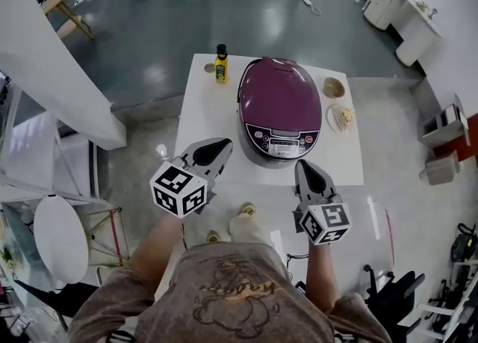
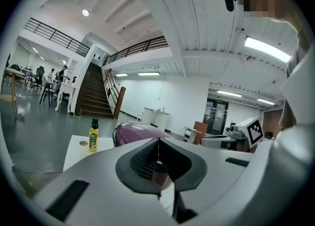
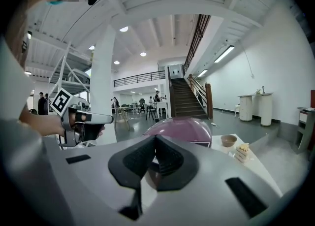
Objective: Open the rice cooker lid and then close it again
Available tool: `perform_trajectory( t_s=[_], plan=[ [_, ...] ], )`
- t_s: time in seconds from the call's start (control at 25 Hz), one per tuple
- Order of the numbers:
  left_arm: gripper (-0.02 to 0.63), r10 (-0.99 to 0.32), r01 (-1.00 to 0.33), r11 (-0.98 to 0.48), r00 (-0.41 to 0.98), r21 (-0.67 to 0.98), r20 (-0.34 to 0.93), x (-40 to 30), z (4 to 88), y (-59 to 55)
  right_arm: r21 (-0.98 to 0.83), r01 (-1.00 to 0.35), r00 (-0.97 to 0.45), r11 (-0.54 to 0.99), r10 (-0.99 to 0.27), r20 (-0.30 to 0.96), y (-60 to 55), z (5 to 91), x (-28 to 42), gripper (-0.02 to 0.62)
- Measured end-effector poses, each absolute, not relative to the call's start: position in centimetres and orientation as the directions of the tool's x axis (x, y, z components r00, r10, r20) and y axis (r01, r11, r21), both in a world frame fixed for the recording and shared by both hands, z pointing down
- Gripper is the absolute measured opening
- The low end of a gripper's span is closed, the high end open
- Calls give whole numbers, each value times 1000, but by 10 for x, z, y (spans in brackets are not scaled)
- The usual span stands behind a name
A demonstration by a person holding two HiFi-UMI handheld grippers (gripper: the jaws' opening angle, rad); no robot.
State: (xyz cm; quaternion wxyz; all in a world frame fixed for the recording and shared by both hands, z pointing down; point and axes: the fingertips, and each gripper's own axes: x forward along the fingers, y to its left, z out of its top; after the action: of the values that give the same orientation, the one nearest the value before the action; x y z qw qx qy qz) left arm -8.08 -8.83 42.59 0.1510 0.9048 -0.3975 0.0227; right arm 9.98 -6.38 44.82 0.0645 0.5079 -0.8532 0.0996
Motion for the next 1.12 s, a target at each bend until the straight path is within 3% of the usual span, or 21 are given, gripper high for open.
perform_trajectory(
  t_s=[0.44, 1.12],
  plan=[
    [23, -702, -708, -664, 701, 240, 127, -91, 421, -18, -119, -908, -418, 402, -889, 187, 23, 438, 89, 5],
    [23, -747, -743, -633, 660, 217, 80, -68, 447, 18, -103, -908, -417, 407, -902, 108, 54, 451, 121, 3]
  ],
)
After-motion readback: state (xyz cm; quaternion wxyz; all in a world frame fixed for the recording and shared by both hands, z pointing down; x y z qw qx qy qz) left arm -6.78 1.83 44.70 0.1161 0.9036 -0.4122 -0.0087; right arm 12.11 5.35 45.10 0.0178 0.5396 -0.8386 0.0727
